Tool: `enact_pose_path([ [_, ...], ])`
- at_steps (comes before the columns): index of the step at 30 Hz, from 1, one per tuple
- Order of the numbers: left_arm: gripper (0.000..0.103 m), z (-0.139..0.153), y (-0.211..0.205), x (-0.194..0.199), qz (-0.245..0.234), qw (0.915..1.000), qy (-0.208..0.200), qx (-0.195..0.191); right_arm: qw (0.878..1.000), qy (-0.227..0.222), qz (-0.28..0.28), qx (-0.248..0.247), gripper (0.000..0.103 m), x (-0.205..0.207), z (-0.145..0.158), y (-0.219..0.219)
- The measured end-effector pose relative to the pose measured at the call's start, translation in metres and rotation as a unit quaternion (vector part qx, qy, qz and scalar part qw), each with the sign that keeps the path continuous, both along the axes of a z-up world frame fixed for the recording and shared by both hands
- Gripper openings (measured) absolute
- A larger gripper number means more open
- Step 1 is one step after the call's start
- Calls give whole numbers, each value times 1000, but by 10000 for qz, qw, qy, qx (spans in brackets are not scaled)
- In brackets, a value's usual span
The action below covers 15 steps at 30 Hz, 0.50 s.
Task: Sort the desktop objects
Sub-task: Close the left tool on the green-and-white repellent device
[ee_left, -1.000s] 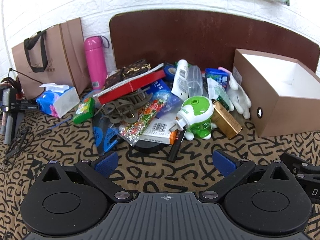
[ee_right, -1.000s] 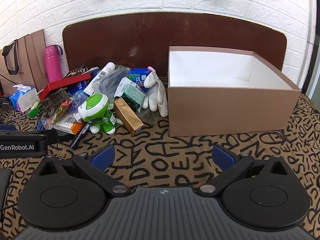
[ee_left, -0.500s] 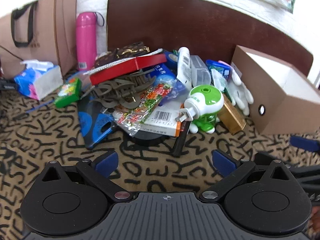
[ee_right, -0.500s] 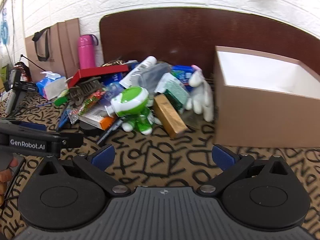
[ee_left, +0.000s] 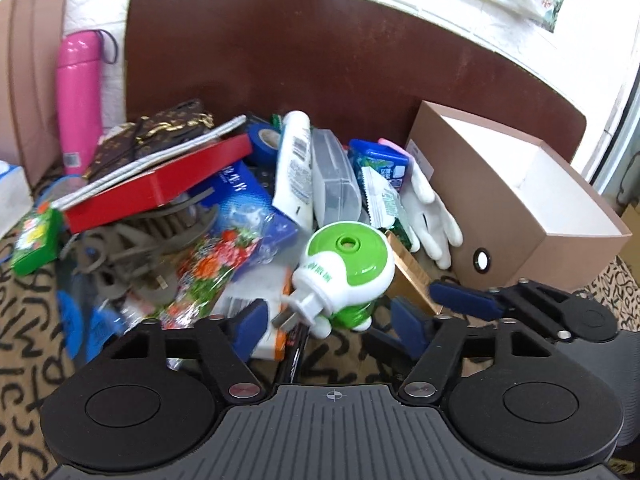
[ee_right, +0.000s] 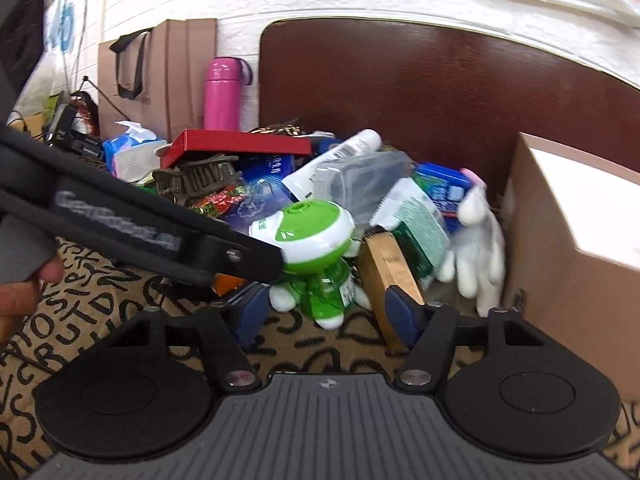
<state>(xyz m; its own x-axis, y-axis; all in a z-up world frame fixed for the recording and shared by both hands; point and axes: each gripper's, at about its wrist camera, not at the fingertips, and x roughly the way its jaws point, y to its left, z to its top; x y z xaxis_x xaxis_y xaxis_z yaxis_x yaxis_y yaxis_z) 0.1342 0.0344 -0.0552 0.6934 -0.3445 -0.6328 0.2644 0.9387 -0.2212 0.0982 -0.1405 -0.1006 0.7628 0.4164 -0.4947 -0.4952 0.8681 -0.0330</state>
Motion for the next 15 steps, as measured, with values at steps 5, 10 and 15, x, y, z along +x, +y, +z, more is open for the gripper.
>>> enact_pose_path([
  [5, 68, -7, -2, 19, -125, 9999, 97, 56, 9999, 21, 130, -31, 56, 18, -8, 7],
  [10, 81, -12, -7, 30, -274, 9995, 138, -1, 9996, 95, 253, -121, 51, 31, -15, 13],
  [15, 66, -13, -10, 39, -422, 9991, 103, 30, 9991, 67, 359, -221, 52, 39, -21, 20],
])
